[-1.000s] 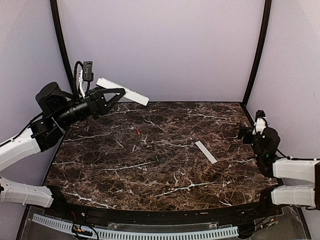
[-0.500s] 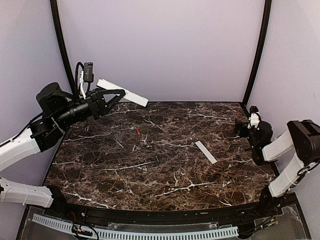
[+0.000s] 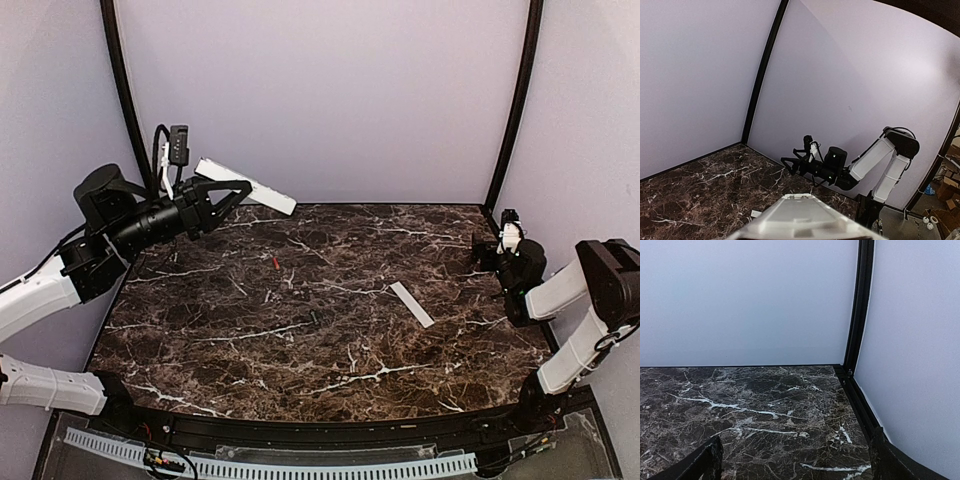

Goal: Load the batteries into the remote control
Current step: Pass from the left arm to the right

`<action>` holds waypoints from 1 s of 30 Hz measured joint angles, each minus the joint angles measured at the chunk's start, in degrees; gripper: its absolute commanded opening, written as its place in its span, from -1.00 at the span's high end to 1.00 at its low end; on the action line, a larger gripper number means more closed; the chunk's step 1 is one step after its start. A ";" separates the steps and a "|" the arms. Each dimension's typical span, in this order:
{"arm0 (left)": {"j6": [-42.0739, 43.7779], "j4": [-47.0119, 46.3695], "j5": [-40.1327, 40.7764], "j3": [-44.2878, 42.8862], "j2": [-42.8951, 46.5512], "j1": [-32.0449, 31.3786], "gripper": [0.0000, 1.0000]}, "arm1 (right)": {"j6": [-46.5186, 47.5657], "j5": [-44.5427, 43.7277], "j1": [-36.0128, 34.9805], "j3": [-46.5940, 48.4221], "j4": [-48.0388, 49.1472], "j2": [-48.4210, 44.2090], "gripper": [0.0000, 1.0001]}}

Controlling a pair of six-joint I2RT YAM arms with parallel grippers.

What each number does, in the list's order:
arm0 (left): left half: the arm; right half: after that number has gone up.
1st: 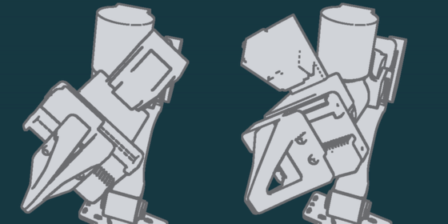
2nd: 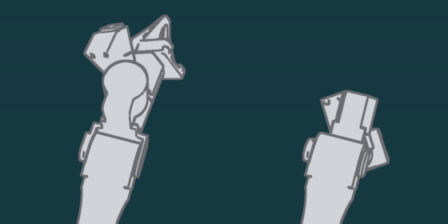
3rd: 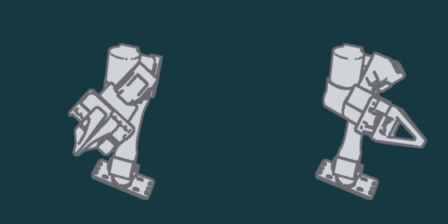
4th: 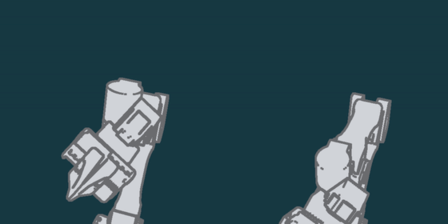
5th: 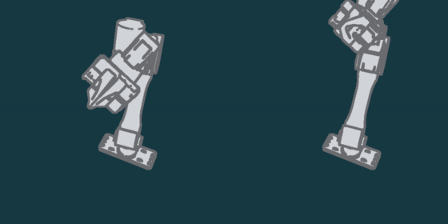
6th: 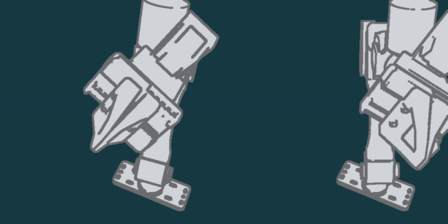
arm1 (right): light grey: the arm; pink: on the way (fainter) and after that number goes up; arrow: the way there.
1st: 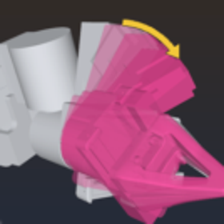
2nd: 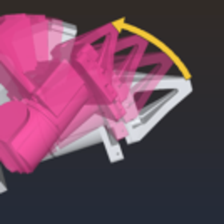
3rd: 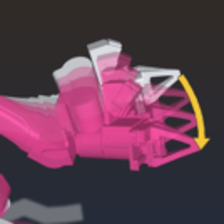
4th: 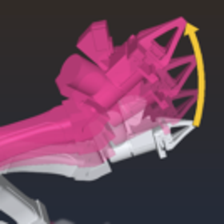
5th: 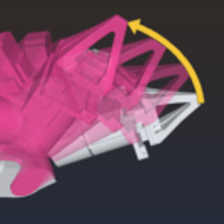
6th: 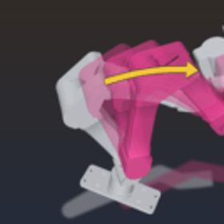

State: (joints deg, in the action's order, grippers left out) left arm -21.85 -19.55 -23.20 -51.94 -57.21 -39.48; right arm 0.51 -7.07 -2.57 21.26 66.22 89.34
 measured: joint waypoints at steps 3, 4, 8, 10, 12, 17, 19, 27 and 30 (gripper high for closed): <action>1.27 0.33 0.17 -0.42 0.00 0.00 1.00 | -0.15 0.00 0.00 0.00 -0.02 0.00 -0.97; 1.79 0.44 0.20 -0.57 0.00 0.00 1.00 | -0.15 0.02 0.00 0.00 -0.02 0.00 -0.97; 3.10 0.76 0.09 -1.31 -0.72 0.02 1.00 | -0.17 0.02 0.00 0.00 -0.02 0.00 -0.97; 3.37 0.76 -0.09 -1.64 -1.49 0.04 1.00 | -0.17 0.02 0.00 0.00 -0.02 0.00 -0.97; 3.48 0.79 -0.33 -1.66 -2.27 0.15 1.00 | -0.17 0.00 0.00 0.00 -0.02 0.00 -0.97; 3.50 1.14 -0.52 -1.66 -3.28 0.37 1.00 | -0.17 0.02 0.02 0.00 -0.02 0.00 -0.97; 3.50 1.18 -0.57 -1.66 -3.28 0.39 1.00 | -0.17 0.02 0.00 0.00 -0.02 0.00 -0.97; 3.61 1.29 -0.66 -1.66 -3.15 0.39 1.00 | -0.17 0.02 0.00 0.00 -0.02 0.00 -0.97; 3.69 1.29 -0.76 -1.64 -2.84 0.39 1.00 | -0.17 0.00 0.00 0.00 -0.02 0.00 -0.97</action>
State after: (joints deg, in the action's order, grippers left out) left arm -18.15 -18.26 -23.97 -53.58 -60.05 -39.09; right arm 0.34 -7.07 -2.57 21.26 66.19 89.34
